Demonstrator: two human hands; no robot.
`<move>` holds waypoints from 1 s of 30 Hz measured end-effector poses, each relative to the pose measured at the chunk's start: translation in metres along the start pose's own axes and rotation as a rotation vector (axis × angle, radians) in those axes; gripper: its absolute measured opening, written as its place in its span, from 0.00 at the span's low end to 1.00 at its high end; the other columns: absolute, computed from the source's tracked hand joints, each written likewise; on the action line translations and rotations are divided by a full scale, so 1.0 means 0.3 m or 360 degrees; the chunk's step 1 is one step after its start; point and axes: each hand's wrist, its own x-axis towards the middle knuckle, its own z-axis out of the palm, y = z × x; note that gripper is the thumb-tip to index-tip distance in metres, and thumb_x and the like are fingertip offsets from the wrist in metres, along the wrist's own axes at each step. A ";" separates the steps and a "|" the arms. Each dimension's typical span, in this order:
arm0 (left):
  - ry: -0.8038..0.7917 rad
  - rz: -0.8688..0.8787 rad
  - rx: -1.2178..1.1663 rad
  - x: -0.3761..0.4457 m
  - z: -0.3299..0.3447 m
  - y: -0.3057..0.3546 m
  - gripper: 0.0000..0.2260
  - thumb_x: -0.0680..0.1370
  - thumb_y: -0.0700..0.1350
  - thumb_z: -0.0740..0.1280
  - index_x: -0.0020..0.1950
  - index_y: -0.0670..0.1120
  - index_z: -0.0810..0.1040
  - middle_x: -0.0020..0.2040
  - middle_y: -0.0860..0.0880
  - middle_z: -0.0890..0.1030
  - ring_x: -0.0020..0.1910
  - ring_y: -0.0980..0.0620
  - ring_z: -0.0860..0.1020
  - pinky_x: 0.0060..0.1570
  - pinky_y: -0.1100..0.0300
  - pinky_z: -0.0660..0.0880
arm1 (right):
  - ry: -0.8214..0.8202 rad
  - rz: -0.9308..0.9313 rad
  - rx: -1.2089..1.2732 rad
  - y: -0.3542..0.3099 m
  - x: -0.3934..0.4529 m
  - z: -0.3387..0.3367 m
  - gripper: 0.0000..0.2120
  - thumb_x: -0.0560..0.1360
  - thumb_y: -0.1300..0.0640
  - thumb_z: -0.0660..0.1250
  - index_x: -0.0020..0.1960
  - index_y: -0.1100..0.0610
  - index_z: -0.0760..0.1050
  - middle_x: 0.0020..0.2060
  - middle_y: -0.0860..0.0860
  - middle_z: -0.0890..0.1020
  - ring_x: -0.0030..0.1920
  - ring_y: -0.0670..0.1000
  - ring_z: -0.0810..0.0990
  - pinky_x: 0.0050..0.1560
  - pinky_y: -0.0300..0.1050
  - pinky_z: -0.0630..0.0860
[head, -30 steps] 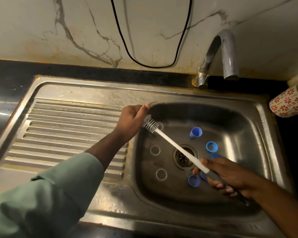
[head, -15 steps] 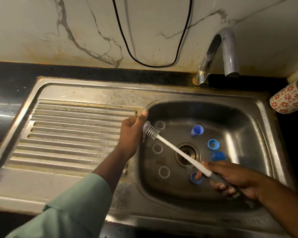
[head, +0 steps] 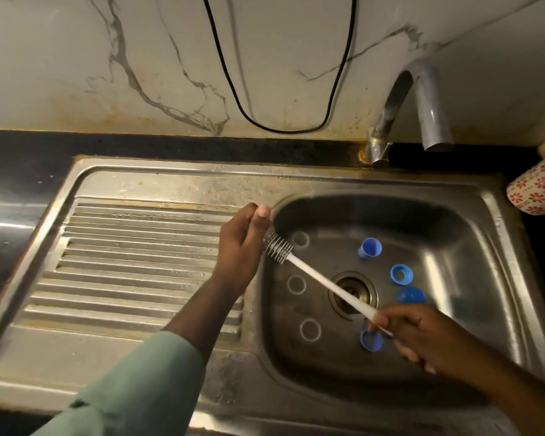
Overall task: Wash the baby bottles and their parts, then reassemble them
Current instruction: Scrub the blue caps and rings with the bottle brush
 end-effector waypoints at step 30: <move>0.0548 -0.1500 -0.1530 0.079 0.078 0.067 0.22 0.81 0.66 0.58 0.49 0.46 0.71 0.30 0.48 0.68 0.23 0.55 0.66 0.19 0.65 0.64 | 0.0425 -0.0820 -0.0405 -0.062 -0.046 0.166 0.22 0.74 0.43 0.55 0.67 0.32 0.59 0.35 0.38 0.80 0.34 0.40 0.78 0.34 0.30 0.72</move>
